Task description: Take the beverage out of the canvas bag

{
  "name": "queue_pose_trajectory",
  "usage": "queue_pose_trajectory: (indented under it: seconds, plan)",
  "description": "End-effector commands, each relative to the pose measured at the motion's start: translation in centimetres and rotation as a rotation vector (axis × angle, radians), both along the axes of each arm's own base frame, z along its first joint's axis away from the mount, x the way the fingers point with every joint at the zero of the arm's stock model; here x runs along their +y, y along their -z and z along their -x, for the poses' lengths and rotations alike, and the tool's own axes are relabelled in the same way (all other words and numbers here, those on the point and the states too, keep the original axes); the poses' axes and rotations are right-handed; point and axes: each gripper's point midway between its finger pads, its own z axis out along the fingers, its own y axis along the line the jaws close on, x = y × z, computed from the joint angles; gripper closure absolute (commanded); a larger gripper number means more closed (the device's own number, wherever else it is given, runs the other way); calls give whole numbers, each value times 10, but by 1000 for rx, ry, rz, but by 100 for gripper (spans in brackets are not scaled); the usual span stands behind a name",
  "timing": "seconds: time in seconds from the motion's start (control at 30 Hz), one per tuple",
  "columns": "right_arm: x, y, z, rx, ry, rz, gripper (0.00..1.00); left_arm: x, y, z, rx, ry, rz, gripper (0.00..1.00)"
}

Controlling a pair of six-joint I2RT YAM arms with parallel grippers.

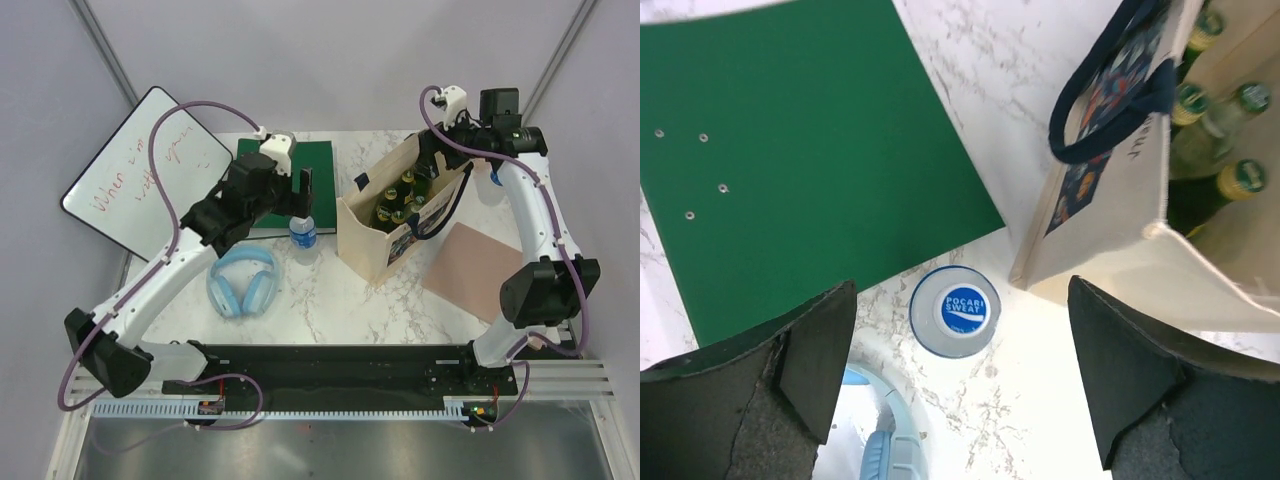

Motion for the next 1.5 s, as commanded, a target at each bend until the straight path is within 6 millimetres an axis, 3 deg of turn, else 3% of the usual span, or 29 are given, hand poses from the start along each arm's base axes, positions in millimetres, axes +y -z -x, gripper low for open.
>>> queue_pose_trajectory:
  seconds: [0.0,0.2,0.27,0.37,0.5,0.7,1.03,1.47]
  plan:
    - [-8,0,-22,-7,66,53,2,5,-54,10,-97,-29,160,8]
    - [-10,16,-45,29,108,113,10,7,-68,23,-124,-21,241,8]
    - [-13,19,-52,39,143,124,15,7,-66,25,-121,-20,249,8]
    - [-20,39,-66,76,185,156,23,6,-64,27,-114,-18,261,8]
    - [-27,44,-81,70,234,181,34,6,-62,28,-111,-13,262,8]
    - [-30,56,-94,79,252,193,39,4,-58,27,-102,-6,259,8]
    - [-27,85,-90,148,238,191,48,2,-57,27,-96,-1,263,8]
    - [-26,97,-91,167,227,196,55,-1,-57,27,-93,9,270,8]
